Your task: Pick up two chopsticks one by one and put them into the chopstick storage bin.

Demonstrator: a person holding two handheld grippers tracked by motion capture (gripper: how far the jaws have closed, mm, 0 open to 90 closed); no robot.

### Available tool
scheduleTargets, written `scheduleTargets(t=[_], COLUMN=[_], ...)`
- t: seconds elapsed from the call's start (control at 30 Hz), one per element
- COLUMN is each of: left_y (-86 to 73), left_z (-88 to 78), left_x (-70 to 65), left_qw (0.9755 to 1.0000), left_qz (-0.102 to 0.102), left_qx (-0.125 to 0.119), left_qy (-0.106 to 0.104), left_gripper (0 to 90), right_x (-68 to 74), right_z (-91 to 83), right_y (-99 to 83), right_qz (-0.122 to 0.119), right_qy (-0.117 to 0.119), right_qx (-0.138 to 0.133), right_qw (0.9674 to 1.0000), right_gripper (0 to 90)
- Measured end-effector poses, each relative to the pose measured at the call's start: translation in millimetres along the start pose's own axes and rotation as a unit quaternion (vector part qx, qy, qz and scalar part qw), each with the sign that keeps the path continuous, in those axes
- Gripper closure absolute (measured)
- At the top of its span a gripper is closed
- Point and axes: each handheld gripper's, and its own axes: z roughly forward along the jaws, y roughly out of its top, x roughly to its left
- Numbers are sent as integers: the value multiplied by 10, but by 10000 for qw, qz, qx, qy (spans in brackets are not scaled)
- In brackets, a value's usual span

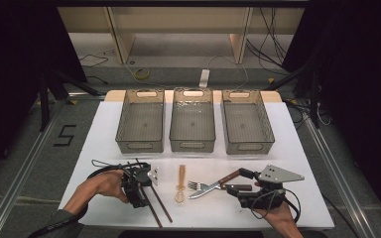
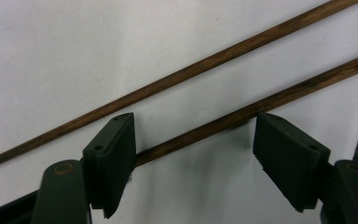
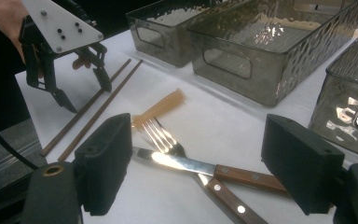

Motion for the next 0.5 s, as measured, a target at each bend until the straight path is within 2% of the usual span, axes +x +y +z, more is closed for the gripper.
scheduleTargets(t=[0.13, 0.5], left_y=[-20, -109], left_z=[-6, -33], left_x=[-2, -37], left_qw=[10000, 9998], left_qz=[-73, -108], left_qx=[40, 124], left_qy=[17, -135], left_gripper=[335, 439], right_x=[-2, 3], right_z=[2, 5], right_y=[-1, -1], right_qz=[0, -16], right_qy=[35, 36], right_qx=[9, 59], right_qw=[10000, 10000], right_gripper=[255, 258])
